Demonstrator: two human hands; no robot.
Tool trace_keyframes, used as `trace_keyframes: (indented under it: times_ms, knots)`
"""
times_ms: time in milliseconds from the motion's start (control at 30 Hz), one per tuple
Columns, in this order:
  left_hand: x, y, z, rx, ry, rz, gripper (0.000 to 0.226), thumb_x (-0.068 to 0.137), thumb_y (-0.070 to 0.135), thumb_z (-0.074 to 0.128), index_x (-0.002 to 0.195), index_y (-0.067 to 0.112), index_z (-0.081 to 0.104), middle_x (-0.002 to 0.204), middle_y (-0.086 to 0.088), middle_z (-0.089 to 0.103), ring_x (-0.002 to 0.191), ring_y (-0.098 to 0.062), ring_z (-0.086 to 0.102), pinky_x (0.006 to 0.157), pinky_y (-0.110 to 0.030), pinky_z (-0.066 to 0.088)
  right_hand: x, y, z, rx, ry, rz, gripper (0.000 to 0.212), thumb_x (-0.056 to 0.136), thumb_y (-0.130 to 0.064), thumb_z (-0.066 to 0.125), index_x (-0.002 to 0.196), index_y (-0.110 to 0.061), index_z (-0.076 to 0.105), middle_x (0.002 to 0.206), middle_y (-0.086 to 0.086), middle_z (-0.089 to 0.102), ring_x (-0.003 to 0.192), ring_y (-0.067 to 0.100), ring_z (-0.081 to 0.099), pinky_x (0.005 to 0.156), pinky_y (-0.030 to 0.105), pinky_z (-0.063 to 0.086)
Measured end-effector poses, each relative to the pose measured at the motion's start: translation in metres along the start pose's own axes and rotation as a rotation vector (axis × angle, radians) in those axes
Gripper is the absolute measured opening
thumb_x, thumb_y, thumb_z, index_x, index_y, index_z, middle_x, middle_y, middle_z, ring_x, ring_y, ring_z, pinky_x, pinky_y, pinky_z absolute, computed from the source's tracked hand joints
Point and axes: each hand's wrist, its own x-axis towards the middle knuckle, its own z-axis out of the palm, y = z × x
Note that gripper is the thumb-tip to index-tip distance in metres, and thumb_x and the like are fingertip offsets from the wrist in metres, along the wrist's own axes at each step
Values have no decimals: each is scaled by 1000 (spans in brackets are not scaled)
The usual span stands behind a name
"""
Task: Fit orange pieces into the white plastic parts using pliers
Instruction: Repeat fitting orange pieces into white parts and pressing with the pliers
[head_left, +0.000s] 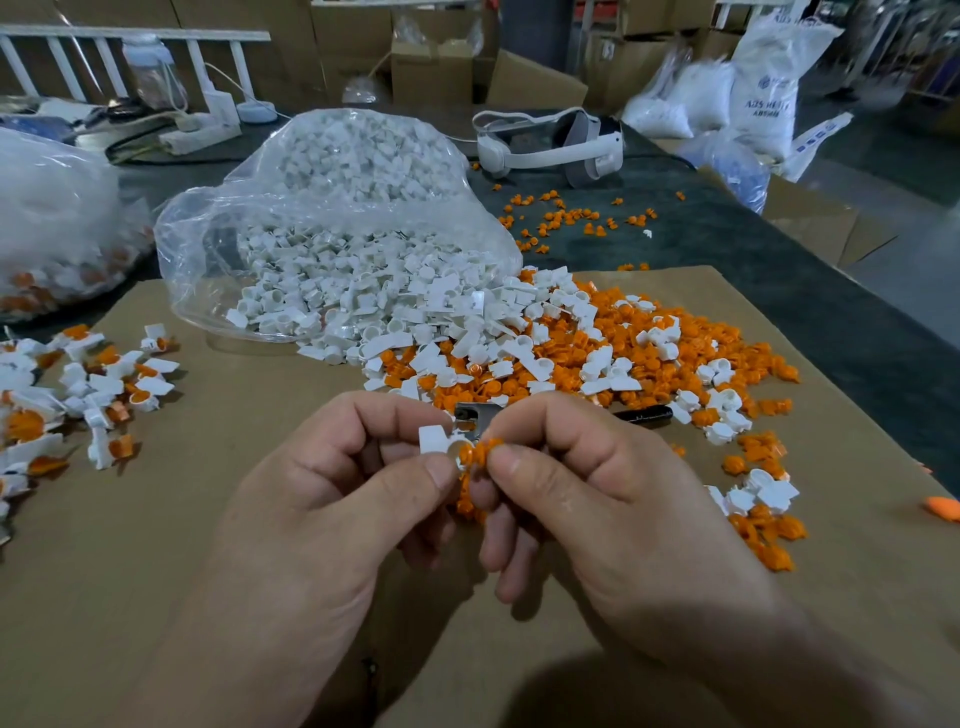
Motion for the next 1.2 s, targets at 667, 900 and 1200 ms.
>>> trace_keyframes:
  times_ms: [667, 900, 1200]
  knots:
    - [-1, -10, -1, 186, 58, 141, 24, 66, 45, 72, 86, 33, 75, 62, 1, 65, 50, -14, 61, 45, -25, 50, -6, -2, 5, -578, 179, -282, 11, 92, -43, 43, 92, -37, 52, 83, -13, 58, 77, 8, 61, 57, 29, 51]
    - [-1, -9, -1, 210, 69, 159, 24, 67, 45, 72, 87, 32, 74, 64, 0, 67, 52, -16, 63, 45, -25, 51, -7, -3, 5, -374, 125, -178, 13, 88, -44, 45, 92, -37, 55, 79, -8, 65, 67, 8, 65, 57, 32, 56]
    - [-4, -7, 1, 291, 95, 299, 15, 75, 43, 69, 90, 41, 70, 74, 8, 69, 63, -15, 68, 57, -32, 57, -3, 2, 8, -462, 138, -252, 9, 92, -40, 51, 93, -35, 58, 80, -9, 62, 70, 13, 62, 54, 35, 52]
